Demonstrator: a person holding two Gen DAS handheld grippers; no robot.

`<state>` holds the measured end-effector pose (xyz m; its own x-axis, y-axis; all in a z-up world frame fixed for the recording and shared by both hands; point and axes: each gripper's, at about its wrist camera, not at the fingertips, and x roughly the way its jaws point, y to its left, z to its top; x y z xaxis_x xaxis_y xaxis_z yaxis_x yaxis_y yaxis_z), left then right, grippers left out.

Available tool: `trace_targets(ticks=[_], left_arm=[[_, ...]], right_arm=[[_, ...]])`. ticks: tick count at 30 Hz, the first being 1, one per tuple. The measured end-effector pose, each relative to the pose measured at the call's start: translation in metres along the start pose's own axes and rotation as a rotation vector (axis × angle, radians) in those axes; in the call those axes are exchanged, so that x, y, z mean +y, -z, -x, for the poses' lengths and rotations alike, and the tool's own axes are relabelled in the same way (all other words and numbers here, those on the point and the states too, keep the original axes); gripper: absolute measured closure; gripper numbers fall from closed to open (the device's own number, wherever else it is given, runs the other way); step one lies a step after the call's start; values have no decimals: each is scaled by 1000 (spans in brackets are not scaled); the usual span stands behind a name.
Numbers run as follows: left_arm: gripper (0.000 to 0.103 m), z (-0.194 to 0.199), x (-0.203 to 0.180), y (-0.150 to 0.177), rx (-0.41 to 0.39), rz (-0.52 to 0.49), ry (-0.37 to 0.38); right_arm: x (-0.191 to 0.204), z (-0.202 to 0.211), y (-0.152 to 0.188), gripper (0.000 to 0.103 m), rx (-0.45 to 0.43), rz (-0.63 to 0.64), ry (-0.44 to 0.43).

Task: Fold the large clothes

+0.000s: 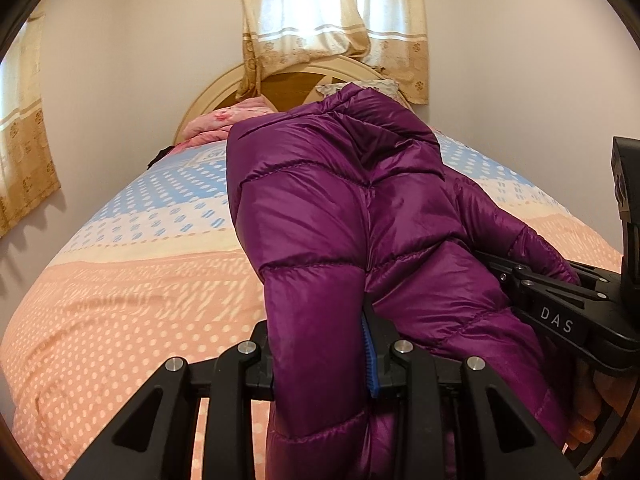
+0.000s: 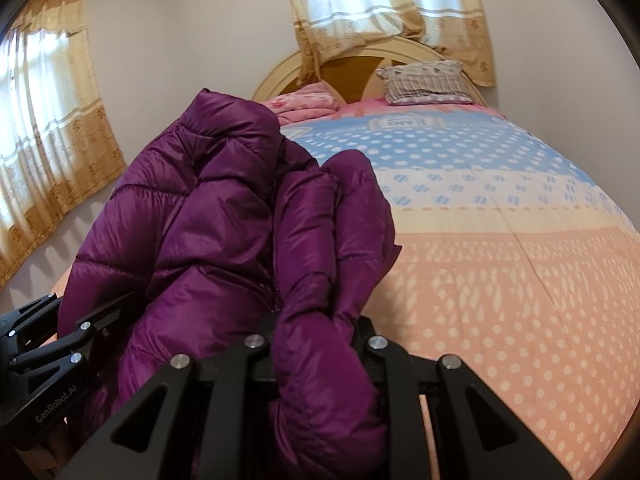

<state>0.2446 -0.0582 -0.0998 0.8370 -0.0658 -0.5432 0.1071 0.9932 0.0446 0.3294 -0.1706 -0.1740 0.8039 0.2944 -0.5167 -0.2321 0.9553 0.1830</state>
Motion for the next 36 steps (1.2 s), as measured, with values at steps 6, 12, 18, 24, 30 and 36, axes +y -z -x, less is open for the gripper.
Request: trace_targets(ticks=[6,12,18,24,30,36], left_arm=[[72,9,16,5,-1,25,-18],[72,10,28,5,1,50,-32],[72,14,43,9,5,68,-48],[72,16,61,14,7,83,-75],[72,16,77,22,20,108,-100],[72,9,86,31,40,120,-106]], right_arm=[[14,-9,-6,83,11,35,-30],[29,-14,-3,83,27,63,-56],[39,-19,-1,83,43,91,-75],[53,-28,-4,83,63,121,-102],[64,-38,-2,83,84,147,-129],[68,-47,2,83,109,158,-138]])
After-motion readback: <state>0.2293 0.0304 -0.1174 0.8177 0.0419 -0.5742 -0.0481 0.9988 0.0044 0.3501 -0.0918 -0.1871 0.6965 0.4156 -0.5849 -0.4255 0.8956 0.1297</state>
